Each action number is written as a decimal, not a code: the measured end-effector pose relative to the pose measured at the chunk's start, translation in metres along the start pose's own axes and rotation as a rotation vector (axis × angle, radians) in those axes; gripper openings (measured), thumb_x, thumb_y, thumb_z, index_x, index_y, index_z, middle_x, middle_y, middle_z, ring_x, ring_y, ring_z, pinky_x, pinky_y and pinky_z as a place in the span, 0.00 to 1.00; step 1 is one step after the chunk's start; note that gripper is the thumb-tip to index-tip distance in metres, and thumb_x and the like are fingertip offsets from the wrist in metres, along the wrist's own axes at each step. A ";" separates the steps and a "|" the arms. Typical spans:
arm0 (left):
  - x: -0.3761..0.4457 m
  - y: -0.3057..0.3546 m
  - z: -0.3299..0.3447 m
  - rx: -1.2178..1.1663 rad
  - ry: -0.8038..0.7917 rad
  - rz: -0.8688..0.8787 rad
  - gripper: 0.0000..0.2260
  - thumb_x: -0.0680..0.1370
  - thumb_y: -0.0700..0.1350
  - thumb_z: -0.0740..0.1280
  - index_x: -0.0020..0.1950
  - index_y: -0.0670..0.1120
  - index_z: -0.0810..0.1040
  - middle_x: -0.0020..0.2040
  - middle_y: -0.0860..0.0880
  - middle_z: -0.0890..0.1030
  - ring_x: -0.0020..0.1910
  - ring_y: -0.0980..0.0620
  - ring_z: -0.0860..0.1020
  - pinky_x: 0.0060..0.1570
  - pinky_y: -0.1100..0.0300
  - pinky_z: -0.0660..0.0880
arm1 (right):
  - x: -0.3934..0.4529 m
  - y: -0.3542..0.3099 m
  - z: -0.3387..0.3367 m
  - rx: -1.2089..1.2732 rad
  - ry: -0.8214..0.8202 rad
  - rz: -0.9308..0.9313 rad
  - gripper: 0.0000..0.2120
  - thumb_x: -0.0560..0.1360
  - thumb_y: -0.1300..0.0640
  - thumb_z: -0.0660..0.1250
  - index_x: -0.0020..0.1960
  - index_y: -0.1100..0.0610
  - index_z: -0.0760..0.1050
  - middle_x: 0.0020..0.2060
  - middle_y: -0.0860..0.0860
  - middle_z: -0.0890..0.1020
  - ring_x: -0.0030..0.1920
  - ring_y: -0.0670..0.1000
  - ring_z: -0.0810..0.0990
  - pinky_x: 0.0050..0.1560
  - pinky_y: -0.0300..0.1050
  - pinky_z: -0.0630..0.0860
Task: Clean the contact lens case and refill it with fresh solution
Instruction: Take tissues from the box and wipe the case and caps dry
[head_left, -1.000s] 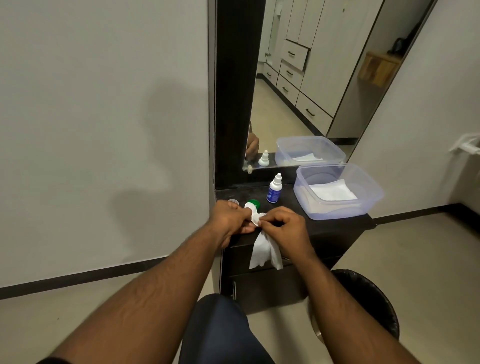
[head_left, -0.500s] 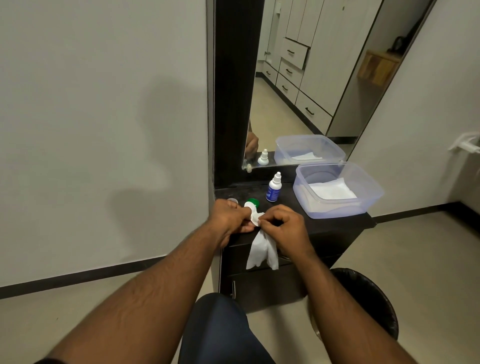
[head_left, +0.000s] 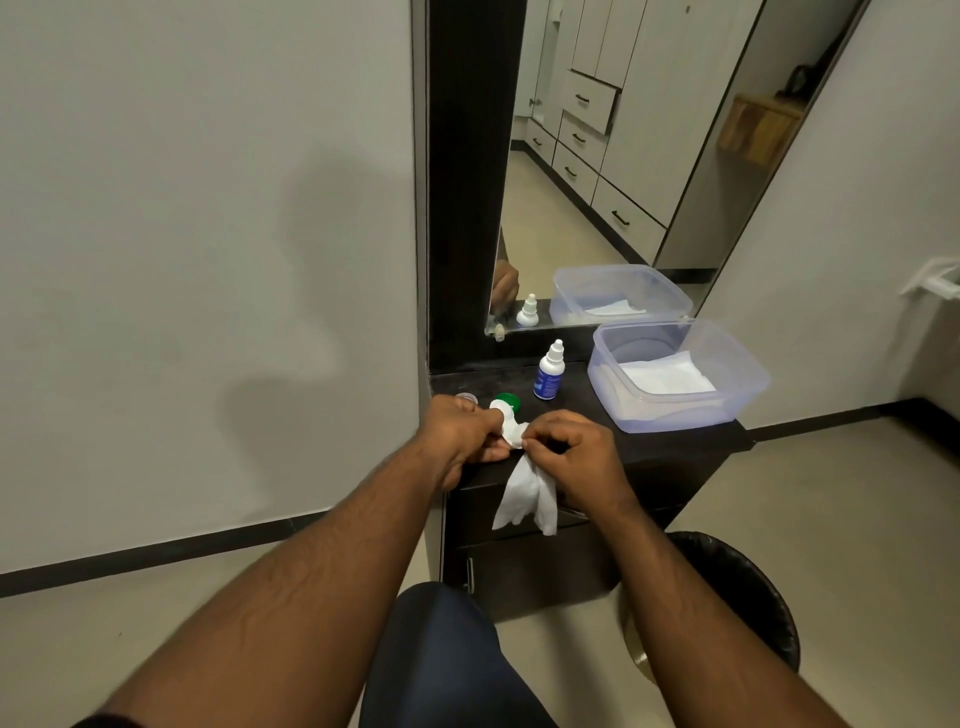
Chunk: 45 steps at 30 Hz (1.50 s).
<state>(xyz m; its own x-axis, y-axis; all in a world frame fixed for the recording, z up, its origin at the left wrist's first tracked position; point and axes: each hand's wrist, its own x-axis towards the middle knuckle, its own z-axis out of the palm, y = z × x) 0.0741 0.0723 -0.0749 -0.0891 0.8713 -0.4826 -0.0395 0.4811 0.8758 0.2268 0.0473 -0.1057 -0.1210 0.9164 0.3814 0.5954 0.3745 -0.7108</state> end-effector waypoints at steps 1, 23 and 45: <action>0.000 0.001 0.000 -0.004 0.001 -0.007 0.03 0.73 0.32 0.68 0.41 0.38 0.77 0.35 0.38 0.81 0.28 0.49 0.81 0.30 0.58 0.81 | 0.001 0.000 0.000 0.004 0.012 0.022 0.06 0.69 0.66 0.73 0.45 0.59 0.84 0.42 0.47 0.81 0.44 0.41 0.80 0.48 0.27 0.73; 0.000 0.001 -0.002 -0.016 0.005 -0.012 0.07 0.74 0.33 0.69 0.50 0.36 0.77 0.40 0.37 0.82 0.28 0.50 0.82 0.30 0.57 0.81 | 0.009 -0.009 -0.001 -0.014 -0.077 0.184 0.13 0.74 0.64 0.67 0.58 0.57 0.79 0.48 0.50 0.78 0.45 0.44 0.77 0.46 0.28 0.72; 0.005 0.000 -0.003 -0.017 -0.039 -0.024 0.06 0.74 0.34 0.69 0.51 0.35 0.79 0.39 0.39 0.83 0.29 0.50 0.83 0.32 0.57 0.82 | -0.009 -0.007 -0.001 0.338 0.023 0.190 0.21 0.68 0.71 0.73 0.59 0.60 0.78 0.57 0.51 0.80 0.56 0.44 0.79 0.60 0.35 0.74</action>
<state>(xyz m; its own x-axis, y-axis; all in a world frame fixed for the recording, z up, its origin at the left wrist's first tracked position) 0.0708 0.0766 -0.0770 -0.0490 0.8627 -0.5034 -0.0586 0.5006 0.8637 0.2238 0.0364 -0.1034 -0.0136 0.9719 0.2352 0.3092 0.2277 -0.9233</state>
